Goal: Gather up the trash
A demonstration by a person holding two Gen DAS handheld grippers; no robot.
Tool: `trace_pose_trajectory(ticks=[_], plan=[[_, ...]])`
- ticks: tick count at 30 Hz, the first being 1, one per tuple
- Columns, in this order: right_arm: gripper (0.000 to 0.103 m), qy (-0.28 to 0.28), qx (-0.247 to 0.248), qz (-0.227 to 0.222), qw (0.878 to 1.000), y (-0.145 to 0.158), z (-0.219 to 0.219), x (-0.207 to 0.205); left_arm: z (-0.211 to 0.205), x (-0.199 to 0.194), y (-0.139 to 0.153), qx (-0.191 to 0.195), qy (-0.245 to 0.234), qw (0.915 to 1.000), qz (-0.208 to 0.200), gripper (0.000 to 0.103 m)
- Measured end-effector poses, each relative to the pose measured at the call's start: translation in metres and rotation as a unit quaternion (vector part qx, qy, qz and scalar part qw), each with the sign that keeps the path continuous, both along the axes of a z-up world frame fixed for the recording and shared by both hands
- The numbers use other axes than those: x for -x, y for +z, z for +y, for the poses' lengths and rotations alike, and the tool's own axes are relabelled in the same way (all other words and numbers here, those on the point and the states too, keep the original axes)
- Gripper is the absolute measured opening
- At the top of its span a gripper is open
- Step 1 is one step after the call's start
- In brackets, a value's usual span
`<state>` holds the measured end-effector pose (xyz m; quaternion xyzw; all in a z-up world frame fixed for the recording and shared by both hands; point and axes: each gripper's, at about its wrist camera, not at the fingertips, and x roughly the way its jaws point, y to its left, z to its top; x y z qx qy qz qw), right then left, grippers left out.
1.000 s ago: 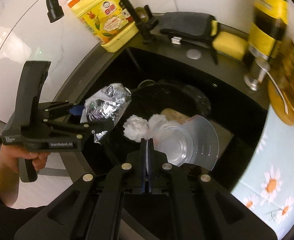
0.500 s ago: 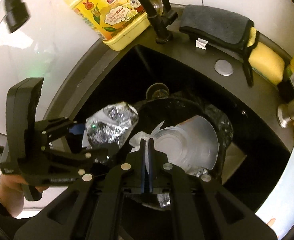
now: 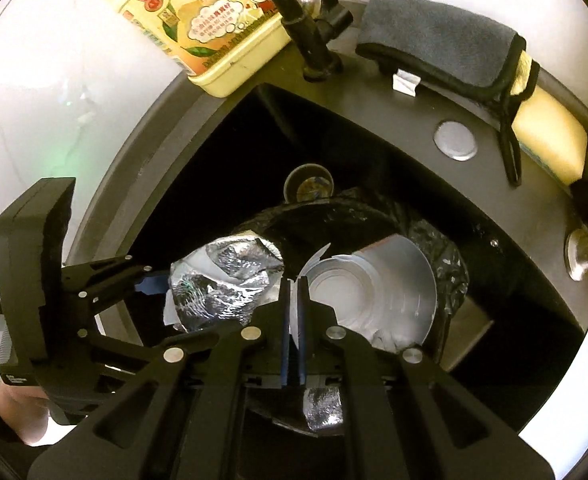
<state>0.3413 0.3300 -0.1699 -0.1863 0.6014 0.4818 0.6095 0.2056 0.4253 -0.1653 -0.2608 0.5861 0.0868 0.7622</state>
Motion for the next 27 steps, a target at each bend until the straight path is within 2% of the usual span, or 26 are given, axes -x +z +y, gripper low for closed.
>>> trace_pose_trajectory(ticks=[1,3,6,10,17,20,26,27], plan=[[0.031,-0.003,0.001,0.001,1.000,-0.001,-0.001,-0.001,0.000,0.000,-0.002,-0.001,0.000,1.0000,0.008,0.066],[0.056,-0.012,0.001,0.004,1.000,-0.002,-0.003,-0.003,-0.002,-0.002,-0.005,-0.003,-0.004,0.9999,0.013,0.067],[0.056,-0.023,-0.002,0.000,1.000,0.000,-0.008,-0.005,-0.003,0.000,-0.006,-0.007,-0.004,0.9998,0.019,0.072],[0.056,-0.040,-0.006,0.004,0.999,0.006,-0.017,-0.007,-0.002,0.003,-0.004,-0.006,0.001,0.9999,0.016,0.072],[0.056,-0.056,-0.012,-0.017,0.998,0.027,-0.030,0.006,-0.006,0.011,0.009,-0.016,0.003,0.9999,0.002,0.073],[0.056,-0.067,-0.017,-0.023,0.997,0.038,-0.039,0.013,-0.010,0.014,0.015,-0.019,0.003,0.9998,-0.004,0.081],[0.056,-0.106,-0.020,-0.029,0.994,0.051,-0.064,0.022,-0.019,0.023,0.029,-0.016,-0.015,0.9995,-0.024,0.083],[0.059,-0.113,-0.020,-0.030,0.993,0.053,-0.069,0.023,-0.019,0.024,0.030,-0.015,-0.016,0.9994,-0.026,0.083]])
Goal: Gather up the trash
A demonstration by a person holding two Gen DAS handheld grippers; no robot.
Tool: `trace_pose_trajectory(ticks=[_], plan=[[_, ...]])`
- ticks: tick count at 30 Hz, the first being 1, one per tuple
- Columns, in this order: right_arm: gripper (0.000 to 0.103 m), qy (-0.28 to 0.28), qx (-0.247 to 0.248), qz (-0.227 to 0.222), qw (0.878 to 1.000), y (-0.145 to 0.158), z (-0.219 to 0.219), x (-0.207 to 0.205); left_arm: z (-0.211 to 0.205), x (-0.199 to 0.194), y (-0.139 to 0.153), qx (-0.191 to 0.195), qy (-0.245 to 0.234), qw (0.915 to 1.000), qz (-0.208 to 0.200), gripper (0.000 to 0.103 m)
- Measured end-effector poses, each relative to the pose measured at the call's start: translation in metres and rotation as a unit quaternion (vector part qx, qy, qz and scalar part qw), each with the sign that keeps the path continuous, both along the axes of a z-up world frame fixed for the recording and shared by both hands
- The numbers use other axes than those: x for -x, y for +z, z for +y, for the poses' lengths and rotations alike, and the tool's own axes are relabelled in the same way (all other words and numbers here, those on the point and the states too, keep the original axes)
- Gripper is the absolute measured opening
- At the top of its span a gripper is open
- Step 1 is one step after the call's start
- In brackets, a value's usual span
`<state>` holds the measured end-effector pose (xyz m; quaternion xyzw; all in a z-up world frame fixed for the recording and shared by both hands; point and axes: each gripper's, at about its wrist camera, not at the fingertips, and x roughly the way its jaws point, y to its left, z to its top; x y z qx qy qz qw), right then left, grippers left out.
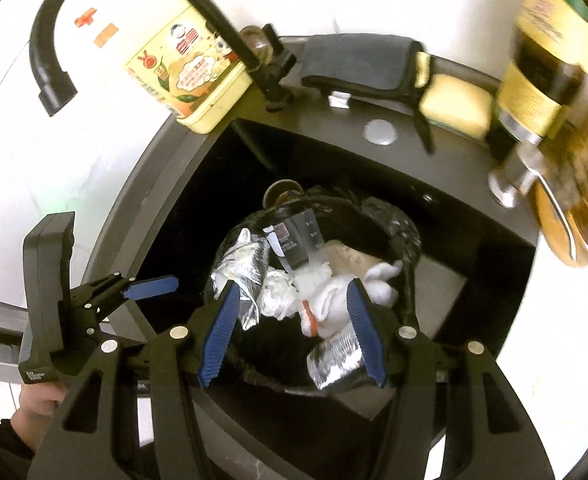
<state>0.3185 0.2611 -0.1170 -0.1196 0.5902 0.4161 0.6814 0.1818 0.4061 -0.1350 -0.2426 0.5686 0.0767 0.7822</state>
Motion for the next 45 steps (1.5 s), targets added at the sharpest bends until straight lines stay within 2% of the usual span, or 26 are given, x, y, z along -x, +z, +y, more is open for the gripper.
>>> trace_pose_trajectory(ticks=[8,12,14,16,19,21,27,29,34,37,41,45], plan=[[0.071,-0.059,0.002,-0.004,0.998,0.014,-0.060,0.013,-0.019,0.009,0.021,-0.001,-0.016,0.9995,-0.028,0.083],[0.080,-0.069,0.005,-0.020,0.997,0.024,-0.094,0.019,-0.037,0.016,0.035,0.000,-0.013,0.9990,-0.042,0.095],[0.082,-0.067,0.005,-0.043,0.997,0.032,-0.109,0.023,-0.050,0.022,0.045,0.002,-0.015,0.9985,-0.053,0.096],[0.090,-0.070,-0.003,-0.059,0.996,0.041,-0.127,0.028,-0.067,0.026,0.056,-0.009,-0.014,0.9982,-0.057,0.096],[0.092,-0.068,-0.024,-0.062,0.995,0.053,-0.157,0.035,-0.094,0.032,0.073,-0.023,-0.010,0.9975,-0.066,0.096],[0.098,-0.067,-0.032,-0.073,0.995,0.063,-0.181,0.040,-0.113,0.036,0.083,-0.035,-0.008,0.9967,-0.073,0.096],[0.098,-0.073,-0.054,-0.093,0.991,0.083,-0.250,0.049,-0.165,0.051,0.107,-0.060,0.036,0.9946,-0.077,0.096],[0.098,-0.074,-0.062,-0.093,0.991,0.086,-0.276,0.052,-0.182,0.056,0.115,-0.061,0.040,0.9939,-0.083,0.096],[0.098,-0.081,-0.071,-0.095,0.990,0.089,-0.334,0.060,-0.232,0.069,0.132,-0.091,0.054,0.9909,-0.083,0.096],[0.098,-0.084,-0.073,-0.101,0.989,0.091,-0.367,0.067,-0.263,0.080,0.139,-0.082,0.045,0.9912,-0.094,0.096],[0.098,-0.088,-0.078,-0.106,0.987,0.096,-0.404,0.075,-0.298,0.091,0.147,-0.093,0.042,0.9895,-0.102,0.096],[0.098,-0.092,-0.092,-0.101,0.986,0.104,-0.439,0.089,-0.325,0.099,0.149,-0.105,0.049,0.9888,-0.093,0.096]])
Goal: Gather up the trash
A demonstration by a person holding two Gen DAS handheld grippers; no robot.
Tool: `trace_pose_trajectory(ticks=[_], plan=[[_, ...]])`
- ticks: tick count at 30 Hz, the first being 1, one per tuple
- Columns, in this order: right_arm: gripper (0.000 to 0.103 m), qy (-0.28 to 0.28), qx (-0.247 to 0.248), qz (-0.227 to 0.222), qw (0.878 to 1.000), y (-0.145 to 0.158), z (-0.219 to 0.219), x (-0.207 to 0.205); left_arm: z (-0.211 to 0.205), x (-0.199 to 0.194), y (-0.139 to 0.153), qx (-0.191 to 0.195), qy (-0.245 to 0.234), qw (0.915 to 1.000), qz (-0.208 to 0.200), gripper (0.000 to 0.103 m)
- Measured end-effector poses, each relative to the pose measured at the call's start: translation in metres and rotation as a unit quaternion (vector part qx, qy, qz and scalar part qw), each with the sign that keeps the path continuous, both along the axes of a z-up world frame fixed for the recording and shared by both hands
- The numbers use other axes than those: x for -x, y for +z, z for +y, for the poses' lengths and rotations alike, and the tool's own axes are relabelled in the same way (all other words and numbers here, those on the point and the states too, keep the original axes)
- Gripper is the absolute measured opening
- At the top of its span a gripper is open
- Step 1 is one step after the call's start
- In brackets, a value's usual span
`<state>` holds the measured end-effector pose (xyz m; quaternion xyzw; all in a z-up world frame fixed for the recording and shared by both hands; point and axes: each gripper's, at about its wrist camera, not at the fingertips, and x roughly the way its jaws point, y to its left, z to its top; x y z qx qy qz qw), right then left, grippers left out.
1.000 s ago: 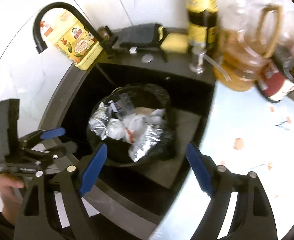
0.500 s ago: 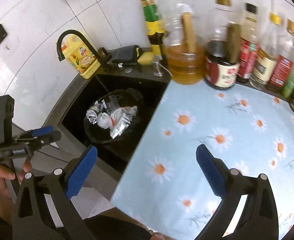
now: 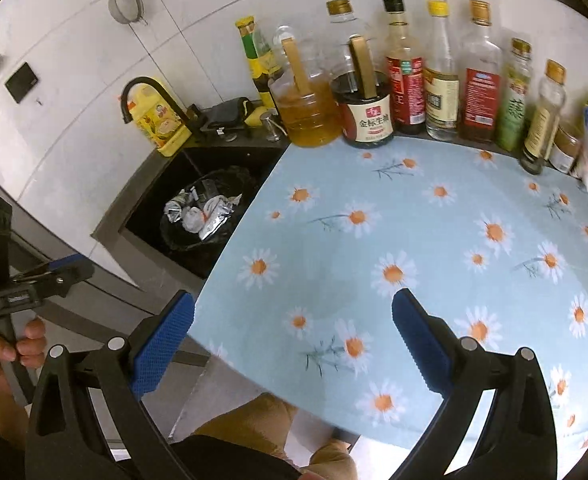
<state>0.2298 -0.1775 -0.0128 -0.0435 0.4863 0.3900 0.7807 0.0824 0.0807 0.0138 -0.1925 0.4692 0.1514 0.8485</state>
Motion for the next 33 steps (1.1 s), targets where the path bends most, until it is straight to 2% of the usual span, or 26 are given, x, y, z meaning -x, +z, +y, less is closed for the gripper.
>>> trace_pose_trajectory(ticks=[10,24,33], plan=[[0.098,0.021,-0.010,-0.008,1.000,0.009,-0.036,0.028,-0.047,0.022,0.006,-0.038,0.012,0.9992,0.011,0.096],[0.098,0.030,-0.018,-0.015,0.999,0.016,-0.060,0.051,-0.082,0.043,0.013,-0.051,0.012,0.9986,0.003,0.096],[0.098,0.024,-0.018,-0.005,1.000,0.013,-0.069,0.060,-0.091,0.055,0.018,-0.056,0.008,0.9984,-0.002,0.096]])
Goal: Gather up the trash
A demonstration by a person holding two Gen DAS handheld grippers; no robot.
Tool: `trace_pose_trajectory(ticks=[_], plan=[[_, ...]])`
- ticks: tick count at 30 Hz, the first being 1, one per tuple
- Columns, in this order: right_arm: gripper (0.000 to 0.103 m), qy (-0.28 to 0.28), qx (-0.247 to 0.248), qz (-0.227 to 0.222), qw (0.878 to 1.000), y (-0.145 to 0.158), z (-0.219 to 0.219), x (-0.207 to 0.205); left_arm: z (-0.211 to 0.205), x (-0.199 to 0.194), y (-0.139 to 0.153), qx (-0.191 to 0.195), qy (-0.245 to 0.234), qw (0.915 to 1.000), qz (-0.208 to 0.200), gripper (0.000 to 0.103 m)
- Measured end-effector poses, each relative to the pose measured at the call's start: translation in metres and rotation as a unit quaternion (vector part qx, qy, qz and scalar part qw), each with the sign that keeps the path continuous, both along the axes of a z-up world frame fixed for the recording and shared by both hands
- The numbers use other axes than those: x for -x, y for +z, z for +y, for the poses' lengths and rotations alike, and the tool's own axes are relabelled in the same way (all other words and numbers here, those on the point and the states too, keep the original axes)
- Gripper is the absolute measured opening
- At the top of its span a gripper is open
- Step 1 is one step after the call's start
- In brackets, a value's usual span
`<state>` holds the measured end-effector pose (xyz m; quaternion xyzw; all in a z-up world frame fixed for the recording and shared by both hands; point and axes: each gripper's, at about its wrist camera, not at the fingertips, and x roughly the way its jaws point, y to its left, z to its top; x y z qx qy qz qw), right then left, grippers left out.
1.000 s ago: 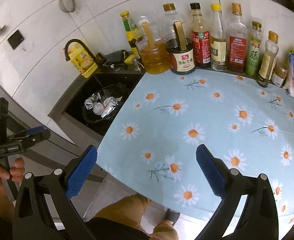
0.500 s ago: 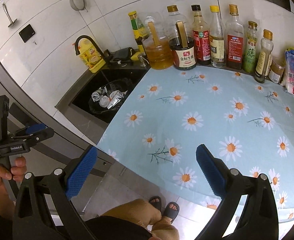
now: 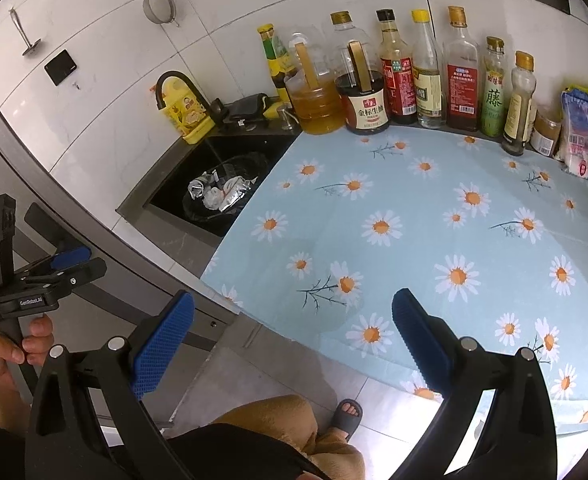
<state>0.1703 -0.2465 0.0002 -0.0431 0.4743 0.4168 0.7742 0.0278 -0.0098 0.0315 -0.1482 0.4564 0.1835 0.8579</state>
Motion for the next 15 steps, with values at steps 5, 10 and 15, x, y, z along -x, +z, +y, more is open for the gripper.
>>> trace_pose_trajectory(ticks=[5,10,15], plan=[[0.098,-0.001,0.002,-0.002,1.000,0.0003,-0.0021,0.0030,-0.0015,0.0015,-0.0002,-0.001,-0.003,1.0000,-0.002,0.096],[0.098,-0.004,0.005,-0.008,1.000,0.0016,-0.0042,0.0084,-0.0050,0.0061,0.0008,-0.004,-0.006,1.0000,-0.003,0.096],[0.098,-0.004,0.007,-0.007,1.000,0.0014,-0.0050,0.0096,-0.0050,0.0082,0.0006,-0.004,-0.006,1.0000,-0.003,0.096]])
